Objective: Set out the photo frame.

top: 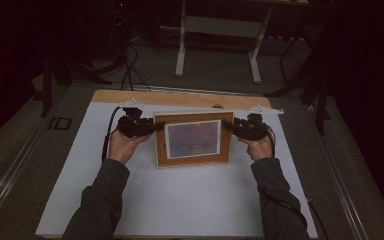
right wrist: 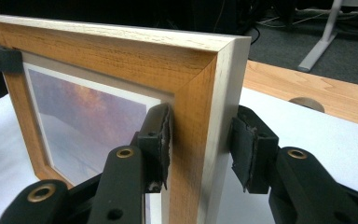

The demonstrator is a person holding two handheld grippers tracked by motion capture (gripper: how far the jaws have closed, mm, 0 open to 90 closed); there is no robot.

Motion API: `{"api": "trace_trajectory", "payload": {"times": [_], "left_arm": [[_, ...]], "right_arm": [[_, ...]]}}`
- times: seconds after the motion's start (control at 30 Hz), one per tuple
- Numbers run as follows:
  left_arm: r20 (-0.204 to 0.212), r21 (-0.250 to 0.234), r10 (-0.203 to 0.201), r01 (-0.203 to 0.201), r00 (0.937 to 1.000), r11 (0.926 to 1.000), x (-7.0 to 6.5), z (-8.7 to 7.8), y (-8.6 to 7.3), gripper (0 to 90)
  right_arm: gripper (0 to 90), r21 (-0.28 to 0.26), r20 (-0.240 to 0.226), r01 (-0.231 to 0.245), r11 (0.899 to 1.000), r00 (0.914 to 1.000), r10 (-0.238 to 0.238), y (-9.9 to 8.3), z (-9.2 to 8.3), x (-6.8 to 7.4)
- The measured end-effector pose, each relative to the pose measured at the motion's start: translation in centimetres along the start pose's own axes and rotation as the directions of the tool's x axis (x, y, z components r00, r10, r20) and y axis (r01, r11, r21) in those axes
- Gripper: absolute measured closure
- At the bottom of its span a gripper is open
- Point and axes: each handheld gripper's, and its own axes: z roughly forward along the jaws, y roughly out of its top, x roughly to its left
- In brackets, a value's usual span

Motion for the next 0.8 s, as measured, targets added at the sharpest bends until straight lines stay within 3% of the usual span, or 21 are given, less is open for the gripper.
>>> {"api": "trace_trajectory", "payload": {"times": [0.33,0.8], "left_arm": [[-0.01,-0.023,-0.009,0.009,0.9999,0.9997,0.5,0.3,0.2,61.9],[-0.003,-0.029,-0.018,0.018,0.9998,0.9994,0.8,0.2,0.2,60.3]], "right_arm": [[60.5,0.01,0.032,0.005,1.0,0.9995,-0.005,-0.3,-0.4,1.0],[61.2,0.017,0.028,0.002,1.0,0.9996,-0.003,-0.5,-0.9,1.5]]}}
